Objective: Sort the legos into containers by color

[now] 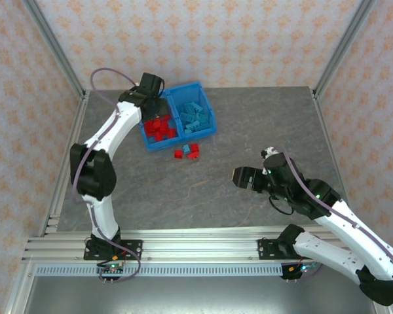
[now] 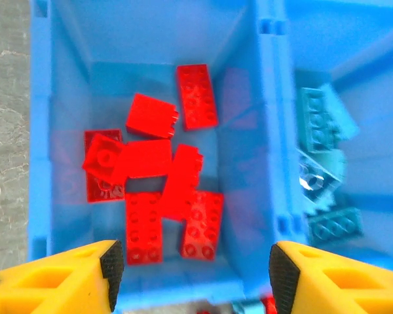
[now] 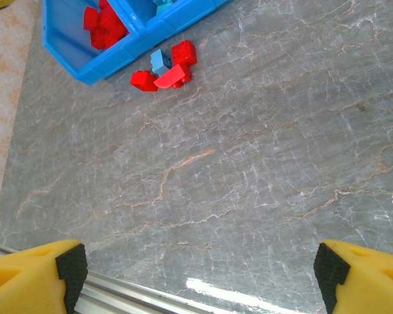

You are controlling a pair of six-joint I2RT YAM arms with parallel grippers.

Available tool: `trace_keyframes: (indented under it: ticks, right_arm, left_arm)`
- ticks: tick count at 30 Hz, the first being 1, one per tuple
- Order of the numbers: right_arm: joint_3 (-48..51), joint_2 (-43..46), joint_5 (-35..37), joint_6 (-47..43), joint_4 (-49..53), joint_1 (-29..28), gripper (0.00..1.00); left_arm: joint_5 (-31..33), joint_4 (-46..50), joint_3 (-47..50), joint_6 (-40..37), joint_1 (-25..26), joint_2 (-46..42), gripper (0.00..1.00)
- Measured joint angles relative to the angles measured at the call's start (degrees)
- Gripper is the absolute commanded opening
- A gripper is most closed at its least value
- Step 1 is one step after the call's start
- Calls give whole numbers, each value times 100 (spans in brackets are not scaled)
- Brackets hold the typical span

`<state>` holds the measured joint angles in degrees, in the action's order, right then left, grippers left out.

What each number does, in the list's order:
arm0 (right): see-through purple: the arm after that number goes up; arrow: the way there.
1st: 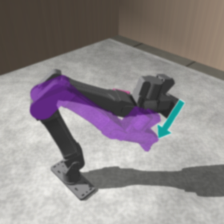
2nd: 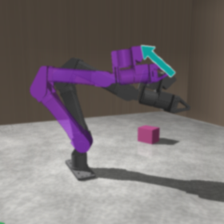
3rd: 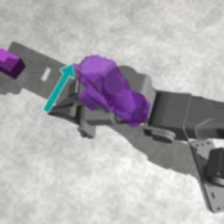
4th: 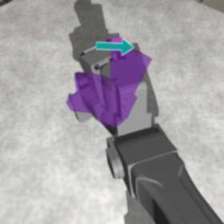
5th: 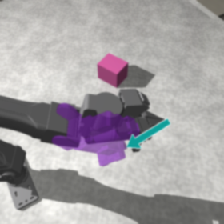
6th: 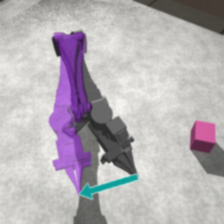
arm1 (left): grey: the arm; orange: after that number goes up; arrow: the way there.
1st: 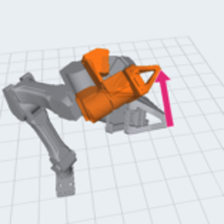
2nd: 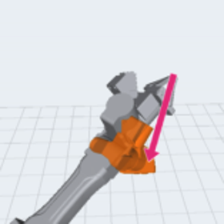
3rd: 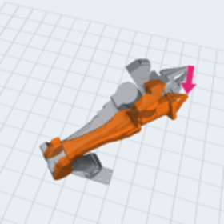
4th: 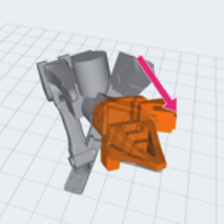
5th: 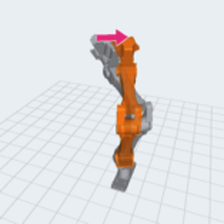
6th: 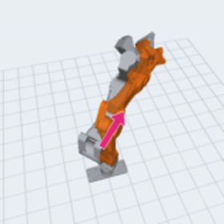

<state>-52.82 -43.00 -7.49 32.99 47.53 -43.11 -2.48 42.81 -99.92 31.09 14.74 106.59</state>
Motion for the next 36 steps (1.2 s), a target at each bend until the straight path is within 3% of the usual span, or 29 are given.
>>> trace_keyframes:
  ticks: [5, 10, 17, 29, 34, 36]
  right_arm:
    - [2, -155, -2, -2, -55, 0, 91]
    - [2, -297, -46, -20, -109, 0, 91]
    - [2, -385, -131, -20, -129, 0, 91]
    - [2, -299, -131, 2, -127, 0, 91]
    - [2, -299, -129, 2, -127, 0, 91]
    - [2, -299, -129, 2, -129, 0, 91]
  left_arm:
    - [-39, -229, 885, -179, 804, -1180, 63]
    - [-225, -505, 1740, -706, 1499, -1196, 63]
    - [-66, -546, 2262, -1032, 1412, -90, 63]
    - [136, -820, 2033, -1169, 1268, 728, 57]
    - [9, -879, 2026, -1165, 1117, 885, 49]
    - [-68, -903, 2022, -1165, 1106, 887, 41]
